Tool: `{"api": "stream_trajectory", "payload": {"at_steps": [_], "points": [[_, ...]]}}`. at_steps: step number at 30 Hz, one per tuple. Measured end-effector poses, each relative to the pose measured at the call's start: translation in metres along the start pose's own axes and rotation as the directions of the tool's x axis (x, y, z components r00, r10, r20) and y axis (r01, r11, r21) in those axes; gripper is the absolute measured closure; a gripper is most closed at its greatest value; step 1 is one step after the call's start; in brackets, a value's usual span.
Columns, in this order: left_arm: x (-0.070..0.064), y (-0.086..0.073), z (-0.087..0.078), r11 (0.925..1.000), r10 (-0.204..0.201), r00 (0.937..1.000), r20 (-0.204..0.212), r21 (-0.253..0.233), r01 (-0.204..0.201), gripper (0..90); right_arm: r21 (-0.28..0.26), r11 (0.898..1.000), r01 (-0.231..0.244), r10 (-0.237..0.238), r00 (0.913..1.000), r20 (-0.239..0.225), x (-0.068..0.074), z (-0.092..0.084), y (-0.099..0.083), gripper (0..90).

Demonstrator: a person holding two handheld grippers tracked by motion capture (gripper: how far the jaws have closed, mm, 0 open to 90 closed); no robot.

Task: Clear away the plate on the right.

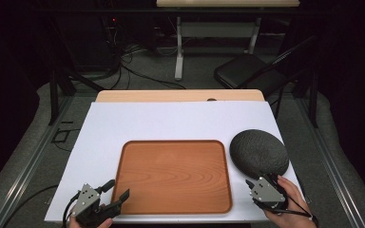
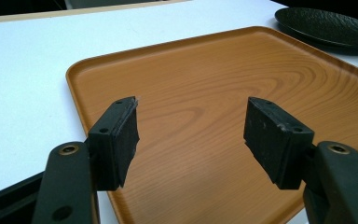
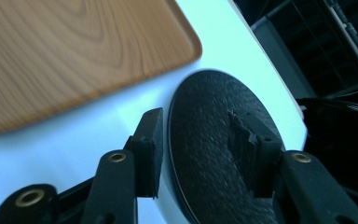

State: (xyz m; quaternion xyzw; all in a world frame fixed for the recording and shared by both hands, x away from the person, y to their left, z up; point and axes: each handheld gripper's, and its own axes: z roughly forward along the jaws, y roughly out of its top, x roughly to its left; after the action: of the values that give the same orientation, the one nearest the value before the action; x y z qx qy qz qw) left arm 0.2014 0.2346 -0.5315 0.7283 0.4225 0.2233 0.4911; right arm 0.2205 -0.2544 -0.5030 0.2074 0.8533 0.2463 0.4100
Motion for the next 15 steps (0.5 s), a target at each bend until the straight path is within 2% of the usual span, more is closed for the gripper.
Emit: {"api": "stream_trajectory", "payload": {"at_steps": [3, 10, 12, 15], "points": [[0.000, 0.000, 0.000, 1.0000, -0.004, 1.0000, 0.000, -0.003, 0.004, 35.1, 0.032, 0.999, 0.044, -0.044, 0.9990, 0.008, 0.001, 0.001, -0.005, 56.9], [0.000, 0.000, 0.000, 1.0000, -0.003, 1.0000, 0.000, -0.002, 0.003, 35.1, 0.057, 0.996, 0.064, -0.066, 0.9973, 0.034, 0.001, 0.003, -0.013, 57.8], [0.000, 0.000, 0.000, 1.0000, 0.001, 1.0000, 0.000, 0.000, -0.001, 35.1, 0.082, 0.994, 0.073, -0.077, 0.9964, 0.037, 0.002, 0.005, -0.016, 58.4], [0.000, 0.000, 0.000, 1.0000, 0.001, 1.0000, 0.001, 0.000, -0.001, 35.0, 0.088, 0.994, 0.066, -0.070, 0.9969, 0.037, 0.003, 0.006, -0.019, 58.4]]}}
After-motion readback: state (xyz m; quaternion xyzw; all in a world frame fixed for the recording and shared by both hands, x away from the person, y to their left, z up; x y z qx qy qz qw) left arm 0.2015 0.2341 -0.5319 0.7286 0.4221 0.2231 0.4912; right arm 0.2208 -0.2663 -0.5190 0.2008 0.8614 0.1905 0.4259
